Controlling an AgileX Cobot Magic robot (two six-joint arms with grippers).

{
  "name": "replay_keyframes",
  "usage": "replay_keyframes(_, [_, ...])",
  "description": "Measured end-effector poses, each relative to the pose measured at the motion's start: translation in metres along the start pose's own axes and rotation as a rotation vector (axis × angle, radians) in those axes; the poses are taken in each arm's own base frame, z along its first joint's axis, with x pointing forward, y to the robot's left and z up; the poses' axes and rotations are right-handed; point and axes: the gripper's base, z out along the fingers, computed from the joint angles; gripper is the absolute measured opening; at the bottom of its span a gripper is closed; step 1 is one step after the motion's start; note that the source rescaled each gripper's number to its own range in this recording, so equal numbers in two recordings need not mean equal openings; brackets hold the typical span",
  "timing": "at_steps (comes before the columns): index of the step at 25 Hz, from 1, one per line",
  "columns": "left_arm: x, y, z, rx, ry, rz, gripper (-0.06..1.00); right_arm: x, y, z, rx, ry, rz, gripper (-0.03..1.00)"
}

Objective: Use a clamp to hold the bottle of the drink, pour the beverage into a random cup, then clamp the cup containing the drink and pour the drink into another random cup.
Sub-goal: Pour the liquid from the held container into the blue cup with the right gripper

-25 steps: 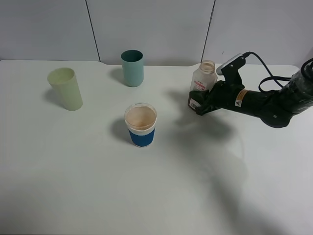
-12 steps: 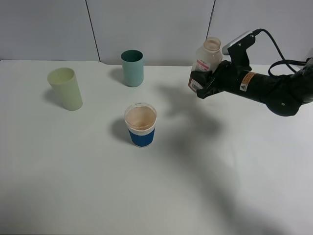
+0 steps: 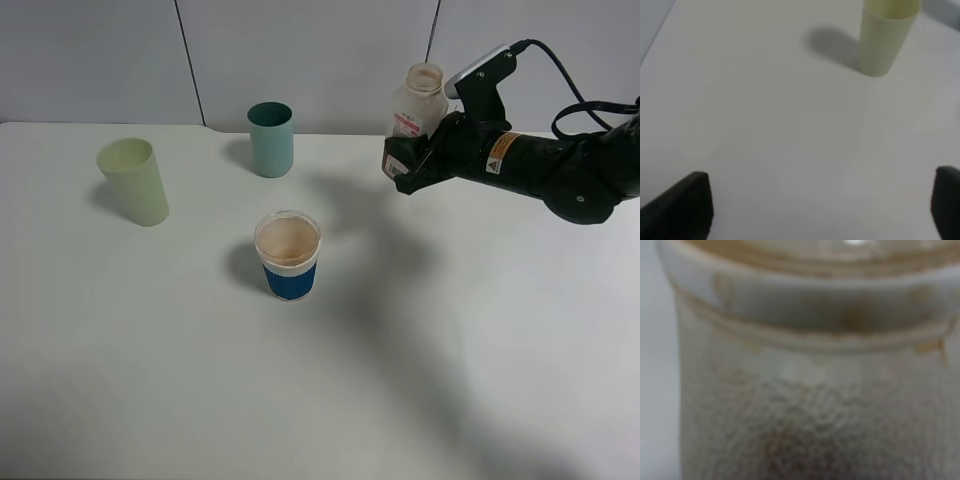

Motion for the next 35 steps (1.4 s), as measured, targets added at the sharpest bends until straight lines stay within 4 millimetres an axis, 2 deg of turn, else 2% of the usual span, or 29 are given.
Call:
replay_keyframes(5, [0.000,0.000,0.000,0.000,0.000,0.000,0.95,-0.004,0.013,0.005,-0.028,0.039,-0.017,0.01])
replay_keyframes(9, [0.000,0.000,0.000,0.000,0.000,0.000,0.95,-0.013,0.023,0.016,-0.050,0.102,-0.058,0.01])
replay_keyframes(17, [0.000,0.000,0.000,0.000,0.000,0.000,0.95,-0.047,0.043,0.041,-0.090,0.173,-0.200,0.01])
replay_keyframes(22, [0.000,0.000,0.000,0.000,0.000,0.000,0.95,-0.060,0.054,0.048,-0.116,0.210,-0.300,0.01])
replay_keyframes(35, [0.000,0.000,0.000,-0.001,0.000,0.000,0.95,-0.058,0.081,0.048,-0.195,0.306,-0.501,0.01])
